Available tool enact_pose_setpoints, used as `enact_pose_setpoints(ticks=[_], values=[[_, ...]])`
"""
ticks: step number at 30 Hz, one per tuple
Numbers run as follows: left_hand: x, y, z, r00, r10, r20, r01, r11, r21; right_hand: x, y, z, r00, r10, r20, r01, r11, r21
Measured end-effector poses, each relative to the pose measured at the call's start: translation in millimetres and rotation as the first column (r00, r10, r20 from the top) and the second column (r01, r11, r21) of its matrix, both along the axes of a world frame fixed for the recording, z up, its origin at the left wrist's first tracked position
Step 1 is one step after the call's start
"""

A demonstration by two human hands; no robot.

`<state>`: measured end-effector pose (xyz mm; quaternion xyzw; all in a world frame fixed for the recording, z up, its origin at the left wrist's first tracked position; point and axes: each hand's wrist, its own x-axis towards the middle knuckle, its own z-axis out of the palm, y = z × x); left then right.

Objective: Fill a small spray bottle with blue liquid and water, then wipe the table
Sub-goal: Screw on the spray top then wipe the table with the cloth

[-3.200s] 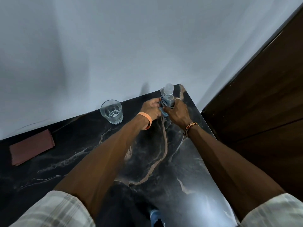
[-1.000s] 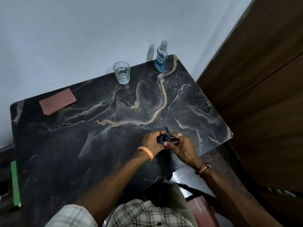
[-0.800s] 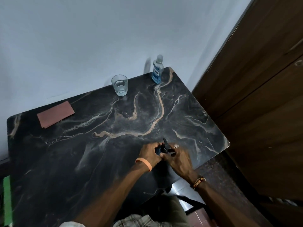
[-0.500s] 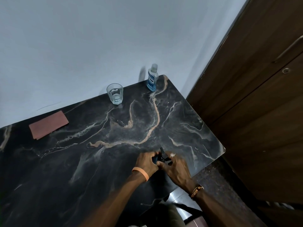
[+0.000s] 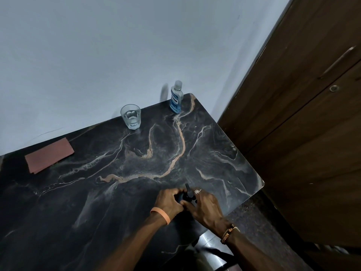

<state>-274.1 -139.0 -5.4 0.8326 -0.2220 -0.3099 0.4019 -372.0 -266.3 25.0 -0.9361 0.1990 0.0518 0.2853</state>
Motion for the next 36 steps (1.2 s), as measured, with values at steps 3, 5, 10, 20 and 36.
enact_pose_setpoints(ticks=[3, 5, 10, 20, 36], values=[[-1.0, -0.4, 0.5, 1.0, 0.0, 0.005, 0.0, 1.0, 0.006, -1.2, -0.8, 3.3, 0.999, -0.029, 0.029, 0.027, 0.998, 0.048], [-2.1, -1.0, 1.4, 1.0, -0.012, 0.001, 0.012, 1.0, 0.01, -0.4, -2.6, 7.2, 0.999, -0.034, 0.027, 0.033, 0.998, 0.044], [-1.2, 0.0, -1.6, 1.0, -0.004, 0.001, 0.004, 1.0, 0.017, -2.0, 1.6, 10.5, 0.998, -0.054, 0.036, 0.051, 0.995, 0.086], [-0.1, 1.1, -6.1, 1.0, -0.022, -0.015, 0.022, 0.999, 0.023, -1.6, -2.4, 15.1, 0.999, -0.007, 0.034, 0.002, 0.989, 0.148], [1.5, 5.6, -14.6, 1.0, -0.013, 0.023, 0.015, 0.997, -0.071, 6.5, -6.2, 15.4, 1.0, -0.01, 0.005, 0.008, 0.95, 0.311]])
